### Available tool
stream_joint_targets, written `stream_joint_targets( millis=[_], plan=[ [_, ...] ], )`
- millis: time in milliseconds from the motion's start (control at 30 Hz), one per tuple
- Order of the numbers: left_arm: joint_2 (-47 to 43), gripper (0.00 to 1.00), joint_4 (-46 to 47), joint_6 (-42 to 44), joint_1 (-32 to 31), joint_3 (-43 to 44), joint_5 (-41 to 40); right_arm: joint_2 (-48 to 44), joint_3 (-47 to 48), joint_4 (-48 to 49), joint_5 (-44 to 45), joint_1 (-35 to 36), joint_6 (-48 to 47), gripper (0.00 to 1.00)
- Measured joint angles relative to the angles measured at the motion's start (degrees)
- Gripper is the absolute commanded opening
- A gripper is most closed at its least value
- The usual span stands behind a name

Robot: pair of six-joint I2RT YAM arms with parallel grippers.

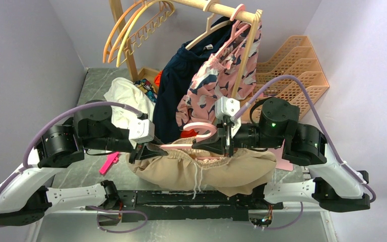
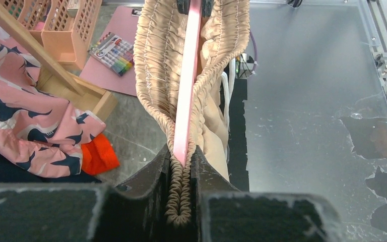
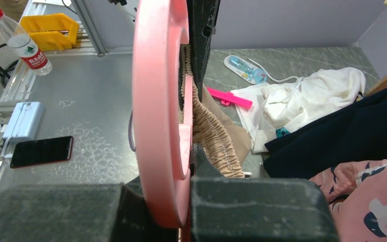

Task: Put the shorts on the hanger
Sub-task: Adjust the shorts on the hanger, then place the hanger at the clothesline.

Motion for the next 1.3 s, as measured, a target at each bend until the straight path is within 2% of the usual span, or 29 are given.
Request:
stream_joint_targets(
  millis=[33, 67, 167, 200, 267, 467, 667, 733, 800, 867, 900, 1067, 1100, 1167, 1267, 1300],
  plan=[
    [-0.2, 0.07, 0.3, -0.1, 0.0, -0.3, -0.2, 0.0, 0.0, 0.1, 0.0, 0.0, 0.1, 0.0],
    [-0.5, 0.14, 0.7, -0.2, 0.0, -0.6, -0.4, 0.0, -0.1, 0.2, 0.0, 0.0, 0.1, 0.0],
    [-1.2, 0.53, 1.0, -0.5, 0.0, -1.0, -0.9, 0.0, -0.5, 1.0, -0.1, 0.0, 0.4, 0.0],
    [-1.3, 0.61, 1.2, -0.7, 0.0, -1.0, -1.4, 0.0, -0.6, 1.0, -0.2, 0.0, 0.5, 0.0],
    [-1.6, 0.66, 1.7, -1.0, 0.0, -1.0, -2.0, -0.2, -0.6, 1.0, -0.4, 0.0, 0.6, 0.0],
    [-1.6, 0.71, 2.3, -1.3, 0.1, -1.0, -2.1, -0.5, -0.6, 1.0, -0.6, 0.0, 0.8, 0.0],
    [-0.6, 0.69, 2.1, -1.3, 0.1, -1.0, -1.1, -0.6, -0.6, 1.0, -0.8, 0.0, 0.8, 0.0],
    [-0.2, 0.64, 2.1, -1.3, 0.1, -1.0, -0.7, -0.6, -0.6, 1.0, -0.9, 0.0, 0.8, 0.0],
    [0.3, 0.49, 2.1, -1.3, 0.1, -1.0, -0.3, -0.6, -0.6, 0.9, -0.9, 0.0, 0.8, 0.0],
    [0.8, 0.17, 2.1, -1.3, 0.1, -1.0, 0.2, -0.6, -0.6, 0.5, -0.9, 0.0, 0.8, 0.0],
    [1.1, 0.09, 2.0, -1.5, 0.1, -1.0, 0.6, -0.5, -0.6, 0.4, -0.8, 0.0, 0.8, 0.0],
    [1.1, 0.07, 1.5, -0.9, -0.1, -1.0, 2.1, -0.5, -0.6, 0.2, -0.2, 0.0, 0.8, 0.0],
    [0.9, 0.07, 1.6, -1.0, -0.1, -1.1, 1.9, -0.5, -0.6, 0.2, -0.3, 0.0, 0.8, 0.03],
    [0.1, 0.07, 2.3, -1.3, -0.1, -1.9, 1.1, -0.3, -0.6, 0.4, -0.3, 0.0, 0.8, 0.4],
    [-1.8, 0.07, 2.3, -2.4, -0.2, -3.1, -1.9, 0.0, -0.6, 1.1, -0.6, 0.0, 0.9, 0.9],
    [-2.4, 0.07, 1.9, -2.8, -0.2, -3.2, -3.2, 0.0, -0.6, 1.2, -0.7, 0.0, 1.5, 0.97]
  ],
)
